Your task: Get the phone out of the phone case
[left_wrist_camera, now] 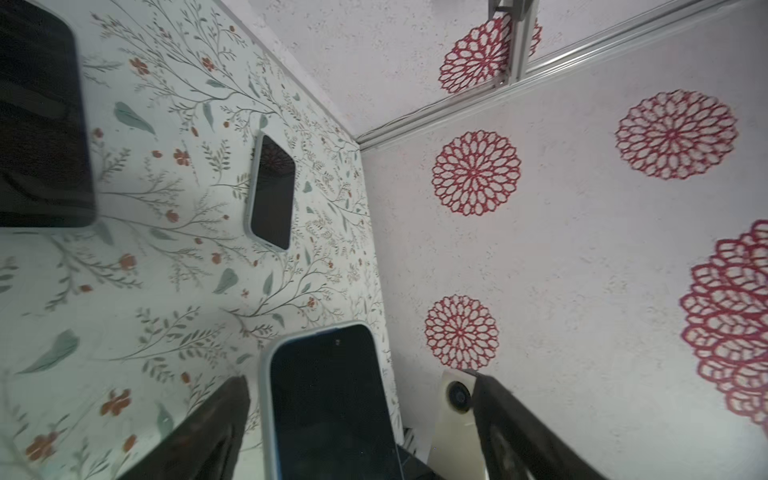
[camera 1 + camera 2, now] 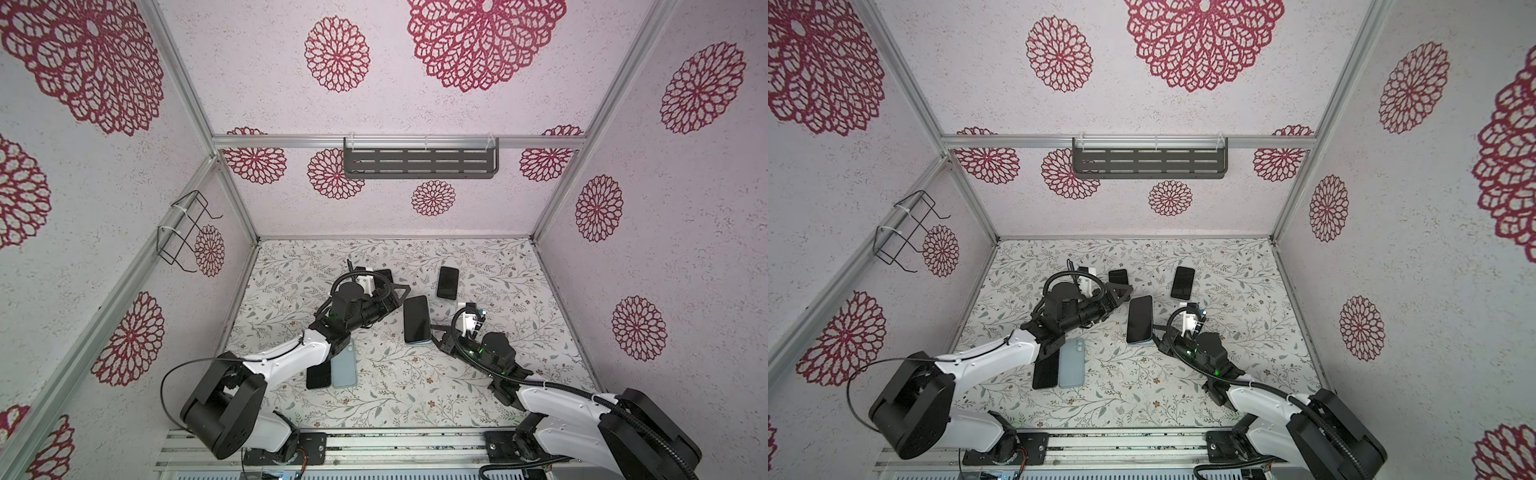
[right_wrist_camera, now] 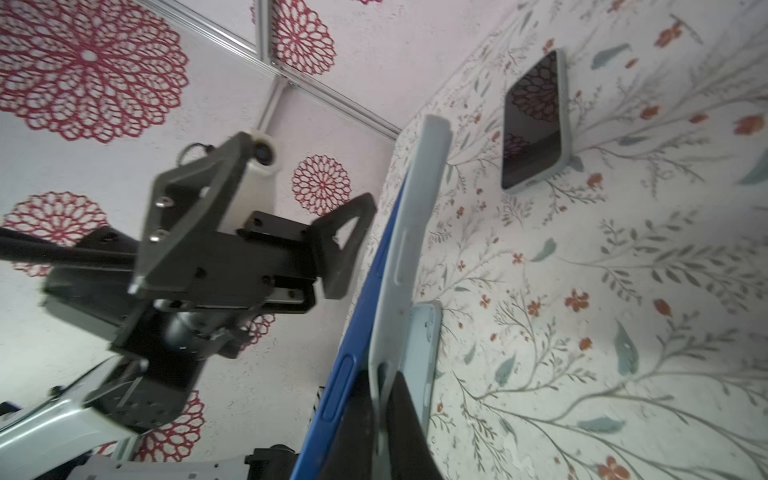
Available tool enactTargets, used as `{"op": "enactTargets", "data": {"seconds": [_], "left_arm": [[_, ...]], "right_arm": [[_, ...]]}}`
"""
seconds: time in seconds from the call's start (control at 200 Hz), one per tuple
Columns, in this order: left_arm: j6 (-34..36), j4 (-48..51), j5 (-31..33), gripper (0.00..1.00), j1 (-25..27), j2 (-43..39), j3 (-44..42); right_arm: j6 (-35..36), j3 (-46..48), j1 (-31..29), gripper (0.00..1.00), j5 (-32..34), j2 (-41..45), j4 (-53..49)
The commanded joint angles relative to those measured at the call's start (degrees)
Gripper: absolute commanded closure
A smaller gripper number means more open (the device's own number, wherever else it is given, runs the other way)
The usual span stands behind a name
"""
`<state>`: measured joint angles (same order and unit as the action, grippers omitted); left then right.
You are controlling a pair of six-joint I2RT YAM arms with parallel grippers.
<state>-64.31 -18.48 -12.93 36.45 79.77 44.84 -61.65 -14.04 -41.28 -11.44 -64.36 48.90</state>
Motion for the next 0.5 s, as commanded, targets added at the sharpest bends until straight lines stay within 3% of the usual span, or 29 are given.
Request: {"op": "enactTargets", "data": {"seconds": [0.0,0.175,0.495], "left_arm": [[13.7,17.9,8.8,0.1,4.4,-4.9,4.6],[20.9,31.8,15.4,0.1,11.7,-4.9,7.3],[19.9,46.6,22.3,0.13,21.8,5.6,13.9]], "right_arm": [[4.2,-0.3,-2.6,1.0,8.4,1.5,-1.5],[4.9,0.3,-5.1,1.0,12.2,-2.1,-0.6],[5.2,-1.2,-9.4,1.0,17.3,-7.8,-1.2]]}}
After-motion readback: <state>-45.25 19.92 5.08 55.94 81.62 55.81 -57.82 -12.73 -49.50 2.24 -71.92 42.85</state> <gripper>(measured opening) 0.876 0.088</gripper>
